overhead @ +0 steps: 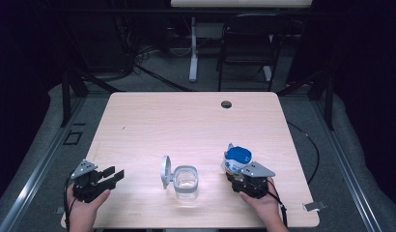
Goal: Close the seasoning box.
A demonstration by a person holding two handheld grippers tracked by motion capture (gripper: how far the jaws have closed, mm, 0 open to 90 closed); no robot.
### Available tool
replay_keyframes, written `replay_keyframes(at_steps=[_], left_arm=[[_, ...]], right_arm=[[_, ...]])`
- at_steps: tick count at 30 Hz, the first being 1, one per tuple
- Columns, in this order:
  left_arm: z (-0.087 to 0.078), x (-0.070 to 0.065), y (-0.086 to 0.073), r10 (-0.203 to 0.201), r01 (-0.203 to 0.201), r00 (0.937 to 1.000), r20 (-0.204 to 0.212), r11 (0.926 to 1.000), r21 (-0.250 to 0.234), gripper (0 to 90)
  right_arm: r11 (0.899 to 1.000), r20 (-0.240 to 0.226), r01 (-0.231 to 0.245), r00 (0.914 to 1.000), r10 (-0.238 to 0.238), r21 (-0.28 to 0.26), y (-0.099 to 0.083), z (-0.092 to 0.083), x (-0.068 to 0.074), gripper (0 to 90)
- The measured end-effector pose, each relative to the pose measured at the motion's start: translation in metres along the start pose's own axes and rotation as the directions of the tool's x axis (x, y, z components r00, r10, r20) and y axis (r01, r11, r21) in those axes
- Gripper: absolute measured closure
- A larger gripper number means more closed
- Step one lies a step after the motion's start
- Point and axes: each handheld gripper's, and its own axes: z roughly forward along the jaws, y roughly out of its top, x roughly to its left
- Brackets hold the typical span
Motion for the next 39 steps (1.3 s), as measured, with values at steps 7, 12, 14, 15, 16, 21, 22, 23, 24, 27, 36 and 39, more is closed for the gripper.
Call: replay_keyframes(at_steps=[7, 12, 14, 15, 16, 21, 22, 23, 24, 27, 36, 39], left_arm=[[0.001, 0.000, 0.000, -0.001, 0.001, 1.0000, -0.002, 1.0000, 0.002, 53.9], [0.000, 0.001, 0.000, 0.000, 0.000, 1.0000, -0.004, 1.0000, 0.000, 53.9], [0.000, 0.001, 0.000, 0.000, 0.000, 1.0000, -0.004, 1.0000, 0.000, 53.9], [0.000, 0.001, 0.000, 0.000, 0.000, 1.0000, -0.004, 1.0000, 0.000, 54.0], [0.000, 0.001, 0.000, 0.001, -0.001, 1.0000, -0.004, 1.0000, -0.001, 54.0], [0.000, 0.000, 0.000, 0.000, 0.000, 1.0000, -0.003, 1.0000, 0.002, 54.0], [0.000, 0.000, 0.000, 0.001, -0.001, 1.0000, -0.003, 1.0000, 0.000, 54.0], [0.000, 0.000, 0.000, 0.001, -0.001, 1.0000, -0.003, 1.0000, 0.000, 54.0], [0.000, 0.001, 0.000, 0.000, 0.000, 1.0000, -0.005, 1.0000, -0.002, 54.0], [-0.001, 0.003, -0.001, -0.006, 0.006, 1.0000, -0.006, 1.0000, -0.002, 54.0], [-0.002, 0.006, -0.001, -0.016, 0.015, 0.9998, -0.009, 0.9999, -0.007, 54.0], [-0.001, 0.006, -0.001, -0.015, 0.015, 0.9998, -0.010, 0.9999, -0.003, 54.0]], right_arm=[[0.999, 0.007, 0.039, 0.9992, -0.039, 0.003, 0.005, -0.003, 0.006, 40.3], [0.996, 0.019, 0.086, 0.9961, -0.086, -0.008, 0.010, -0.005, 0.015, 40.3], [0.995, 0.019, 0.101, 0.9948, -0.100, -0.015, 0.011, -0.006, 0.018, 40.3], [0.995, 0.019, 0.101, 0.9948, -0.100, -0.015, 0.011, -0.006, 0.018, 40.3], [0.994, 0.025, 0.108, 0.9938, -0.108, -0.018, 0.012, -0.007, 0.019, 40.3], [0.990, 0.020, 0.139, 0.9902, -0.138, -0.016, 0.014, -0.007, 0.023, 40.4], [0.989, 0.019, 0.150, 0.9885, -0.150, -0.016, 0.015, -0.007, 0.025, 40.4], [0.989, 0.019, 0.150, 0.9885, -0.150, -0.016, 0.015, -0.007, 0.025, 40.4], [0.986, 0.021, 0.166, 0.9860, -0.165, -0.011, 0.016, -0.006, 0.026, 40.4], [0.984, 0.022, 0.175, 0.9843, -0.175, -0.009, 0.019, -0.006, 0.029, 40.4], [0.965, -0.007, 0.264, 0.9645, -0.264, 0.004, 0.035, -0.008, 0.031, 40.7], [0.962, -0.013, 0.273, 0.9619, -0.273, 0.013, 0.036, -0.008, 0.031, 40.7]])
